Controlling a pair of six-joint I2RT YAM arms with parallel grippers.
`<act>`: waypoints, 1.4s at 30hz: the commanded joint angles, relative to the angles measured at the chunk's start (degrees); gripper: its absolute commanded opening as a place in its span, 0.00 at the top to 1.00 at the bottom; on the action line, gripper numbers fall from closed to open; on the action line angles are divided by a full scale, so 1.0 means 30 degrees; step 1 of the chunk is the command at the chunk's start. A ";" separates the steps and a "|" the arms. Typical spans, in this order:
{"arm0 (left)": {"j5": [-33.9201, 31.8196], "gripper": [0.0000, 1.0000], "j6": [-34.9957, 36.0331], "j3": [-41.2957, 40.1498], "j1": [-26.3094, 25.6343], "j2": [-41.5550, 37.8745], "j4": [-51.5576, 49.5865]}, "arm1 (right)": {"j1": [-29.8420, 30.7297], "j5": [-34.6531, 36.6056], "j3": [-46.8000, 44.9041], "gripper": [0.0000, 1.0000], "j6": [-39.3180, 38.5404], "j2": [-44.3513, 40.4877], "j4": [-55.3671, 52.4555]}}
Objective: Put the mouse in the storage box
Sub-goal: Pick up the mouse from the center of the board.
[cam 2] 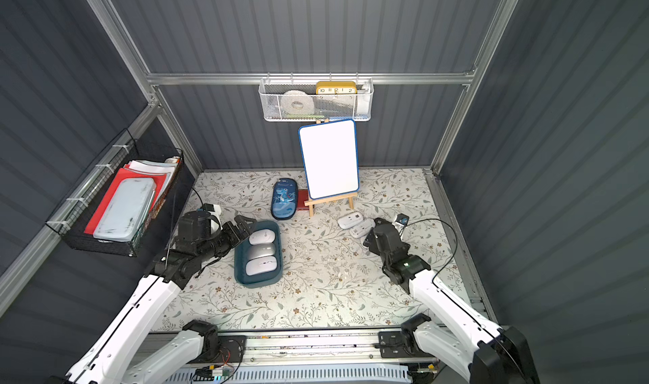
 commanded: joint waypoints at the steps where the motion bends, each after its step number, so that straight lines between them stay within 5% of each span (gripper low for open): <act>1: -0.0188 0.01 0.0642 -0.0049 0.0049 0.0037 -0.0422 | -0.0376 -0.1031 0.1834 0.04 0.2212 0.2010 -0.3500; 16: 0.0749 0.01 0.1120 -0.0289 0.0049 -0.0178 -0.0031 | -0.2388 -0.4218 0.7318 0.16 0.6738 1.1318 -0.5831; 35: 0.1208 0.01 0.1493 -0.0428 0.0051 -0.0237 0.0211 | -0.3376 -0.4861 0.9076 0.10 0.7194 1.5658 -0.5912; 42: 0.1193 0.00 0.1633 -0.0445 0.0051 -0.0125 0.0271 | -0.3318 -0.5823 0.8310 0.23 0.7046 1.5724 -0.5584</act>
